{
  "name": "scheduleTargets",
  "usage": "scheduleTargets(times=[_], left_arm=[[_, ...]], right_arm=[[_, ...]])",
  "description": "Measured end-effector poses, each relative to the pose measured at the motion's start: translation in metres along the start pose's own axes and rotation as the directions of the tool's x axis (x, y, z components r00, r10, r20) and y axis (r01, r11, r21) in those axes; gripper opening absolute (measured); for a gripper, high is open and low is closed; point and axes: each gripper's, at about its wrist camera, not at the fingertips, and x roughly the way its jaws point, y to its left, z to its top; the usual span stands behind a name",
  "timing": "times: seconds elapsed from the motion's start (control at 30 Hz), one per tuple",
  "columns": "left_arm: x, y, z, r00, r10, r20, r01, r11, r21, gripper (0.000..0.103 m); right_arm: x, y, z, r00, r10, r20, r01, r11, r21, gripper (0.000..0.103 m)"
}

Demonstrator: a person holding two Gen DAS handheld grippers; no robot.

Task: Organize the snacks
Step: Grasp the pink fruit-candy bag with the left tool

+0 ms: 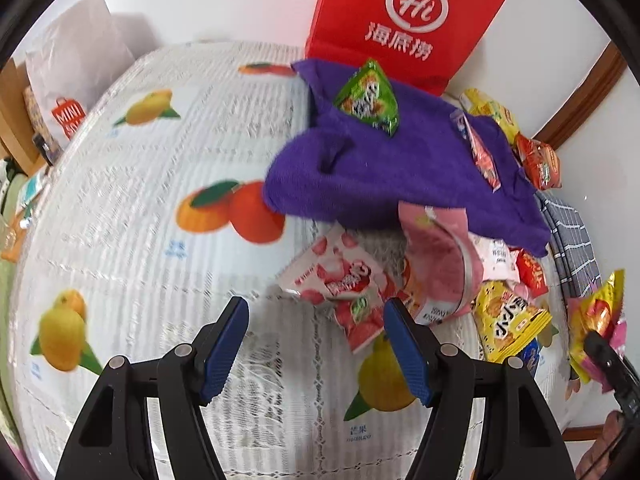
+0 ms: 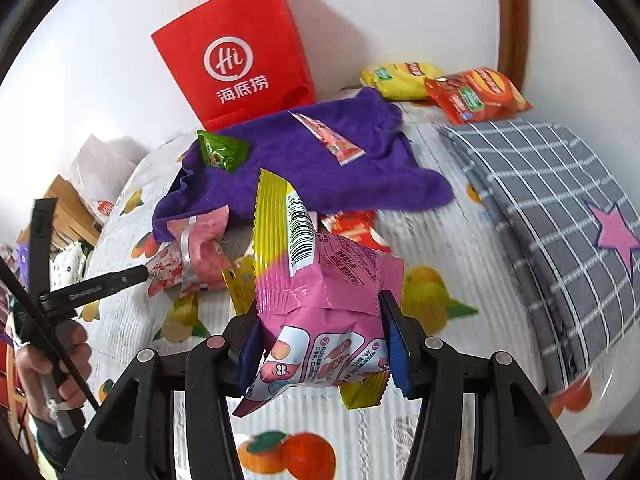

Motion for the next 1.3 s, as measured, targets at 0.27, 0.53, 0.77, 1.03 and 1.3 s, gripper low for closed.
scheduleTargets(times=[0.27,0.53,0.77,1.03,1.3], left_arm=[[0.028,-0.012,0.0,1.0,0.008,0.001,-0.008,1.0,-0.01,0.07],[0.046,-0.035,0.015,0.994,0.104,0.016,-0.104,0.993,0.046,0.082],[0.048,-0.046,0.005,0.984,0.169,0.048,-0.174,0.973,0.15,0.083],[0.035,-0.028,-0.007,0.983,0.184,0.026,-0.186,0.972,0.147,0.084],[0.045,-0.041,0.004,0.984,0.17,0.056,-0.178,0.966,0.19,0.081]], right_arm=[[-0.015,-0.009,-0.016,1.0,0.009,0.008,-0.009,1.0,0.002,0.052],[-0.023,-0.013,-0.017,0.999,0.02,0.037,-0.02,1.0,-0.006,0.052],[-0.015,-0.02,-0.023,1.0,0.015,0.024,-0.015,1.0,-0.001,0.052],[-0.009,-0.028,-0.026,0.999,0.042,0.012,-0.042,0.999,0.022,0.052],[-0.005,-0.038,-0.031,1.0,0.009,0.003,-0.009,0.999,0.04,0.052]])
